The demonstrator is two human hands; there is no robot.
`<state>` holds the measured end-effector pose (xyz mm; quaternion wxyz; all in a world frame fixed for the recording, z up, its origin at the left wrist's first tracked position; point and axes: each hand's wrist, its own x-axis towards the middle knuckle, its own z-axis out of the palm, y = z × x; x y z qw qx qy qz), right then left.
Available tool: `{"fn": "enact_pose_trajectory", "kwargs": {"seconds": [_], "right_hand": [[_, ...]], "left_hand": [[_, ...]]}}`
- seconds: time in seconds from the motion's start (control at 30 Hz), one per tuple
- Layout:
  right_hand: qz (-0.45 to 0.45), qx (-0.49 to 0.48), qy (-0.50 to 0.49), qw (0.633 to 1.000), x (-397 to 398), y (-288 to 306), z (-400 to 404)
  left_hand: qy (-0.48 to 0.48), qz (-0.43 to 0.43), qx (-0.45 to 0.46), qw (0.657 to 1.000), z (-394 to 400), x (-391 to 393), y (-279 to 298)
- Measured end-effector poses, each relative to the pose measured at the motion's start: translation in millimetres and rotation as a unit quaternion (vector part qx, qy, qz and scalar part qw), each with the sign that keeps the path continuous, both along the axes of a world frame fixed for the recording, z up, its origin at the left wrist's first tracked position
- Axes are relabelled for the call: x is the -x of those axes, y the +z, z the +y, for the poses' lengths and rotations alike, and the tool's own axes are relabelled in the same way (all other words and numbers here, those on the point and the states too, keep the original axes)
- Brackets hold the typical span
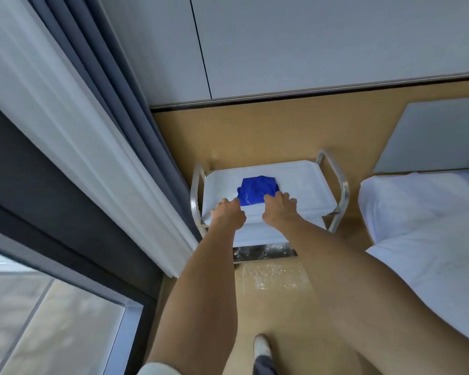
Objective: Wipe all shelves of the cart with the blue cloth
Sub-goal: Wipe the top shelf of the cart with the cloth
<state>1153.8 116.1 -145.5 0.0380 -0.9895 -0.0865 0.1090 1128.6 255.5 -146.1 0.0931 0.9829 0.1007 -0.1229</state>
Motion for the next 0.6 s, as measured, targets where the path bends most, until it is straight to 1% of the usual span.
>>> {"fn": "enact_pose_trajectory", "kwargs": {"seconds": [0.13,0.3,0.47,0.6], "right_hand": [[0.019,0.016,-0.015,1.000,-58,-24,11],[0.032,0.023,-0.030,0.999,-133,-40,31],[0.055,0.027,-0.035,0.998,-189,-64,52],[0.083,0.029,-0.032,0.996,-231,-88,66]], "left_hand": [[-0.018,0.020,0.013,1.000,12,-61,-31],[-0.023,0.039,0.027,0.999,33,-143,-47],[-0.027,0.072,0.034,0.996,49,-198,-65],[-0.018,0.082,0.040,0.996,69,-239,-90]]}}
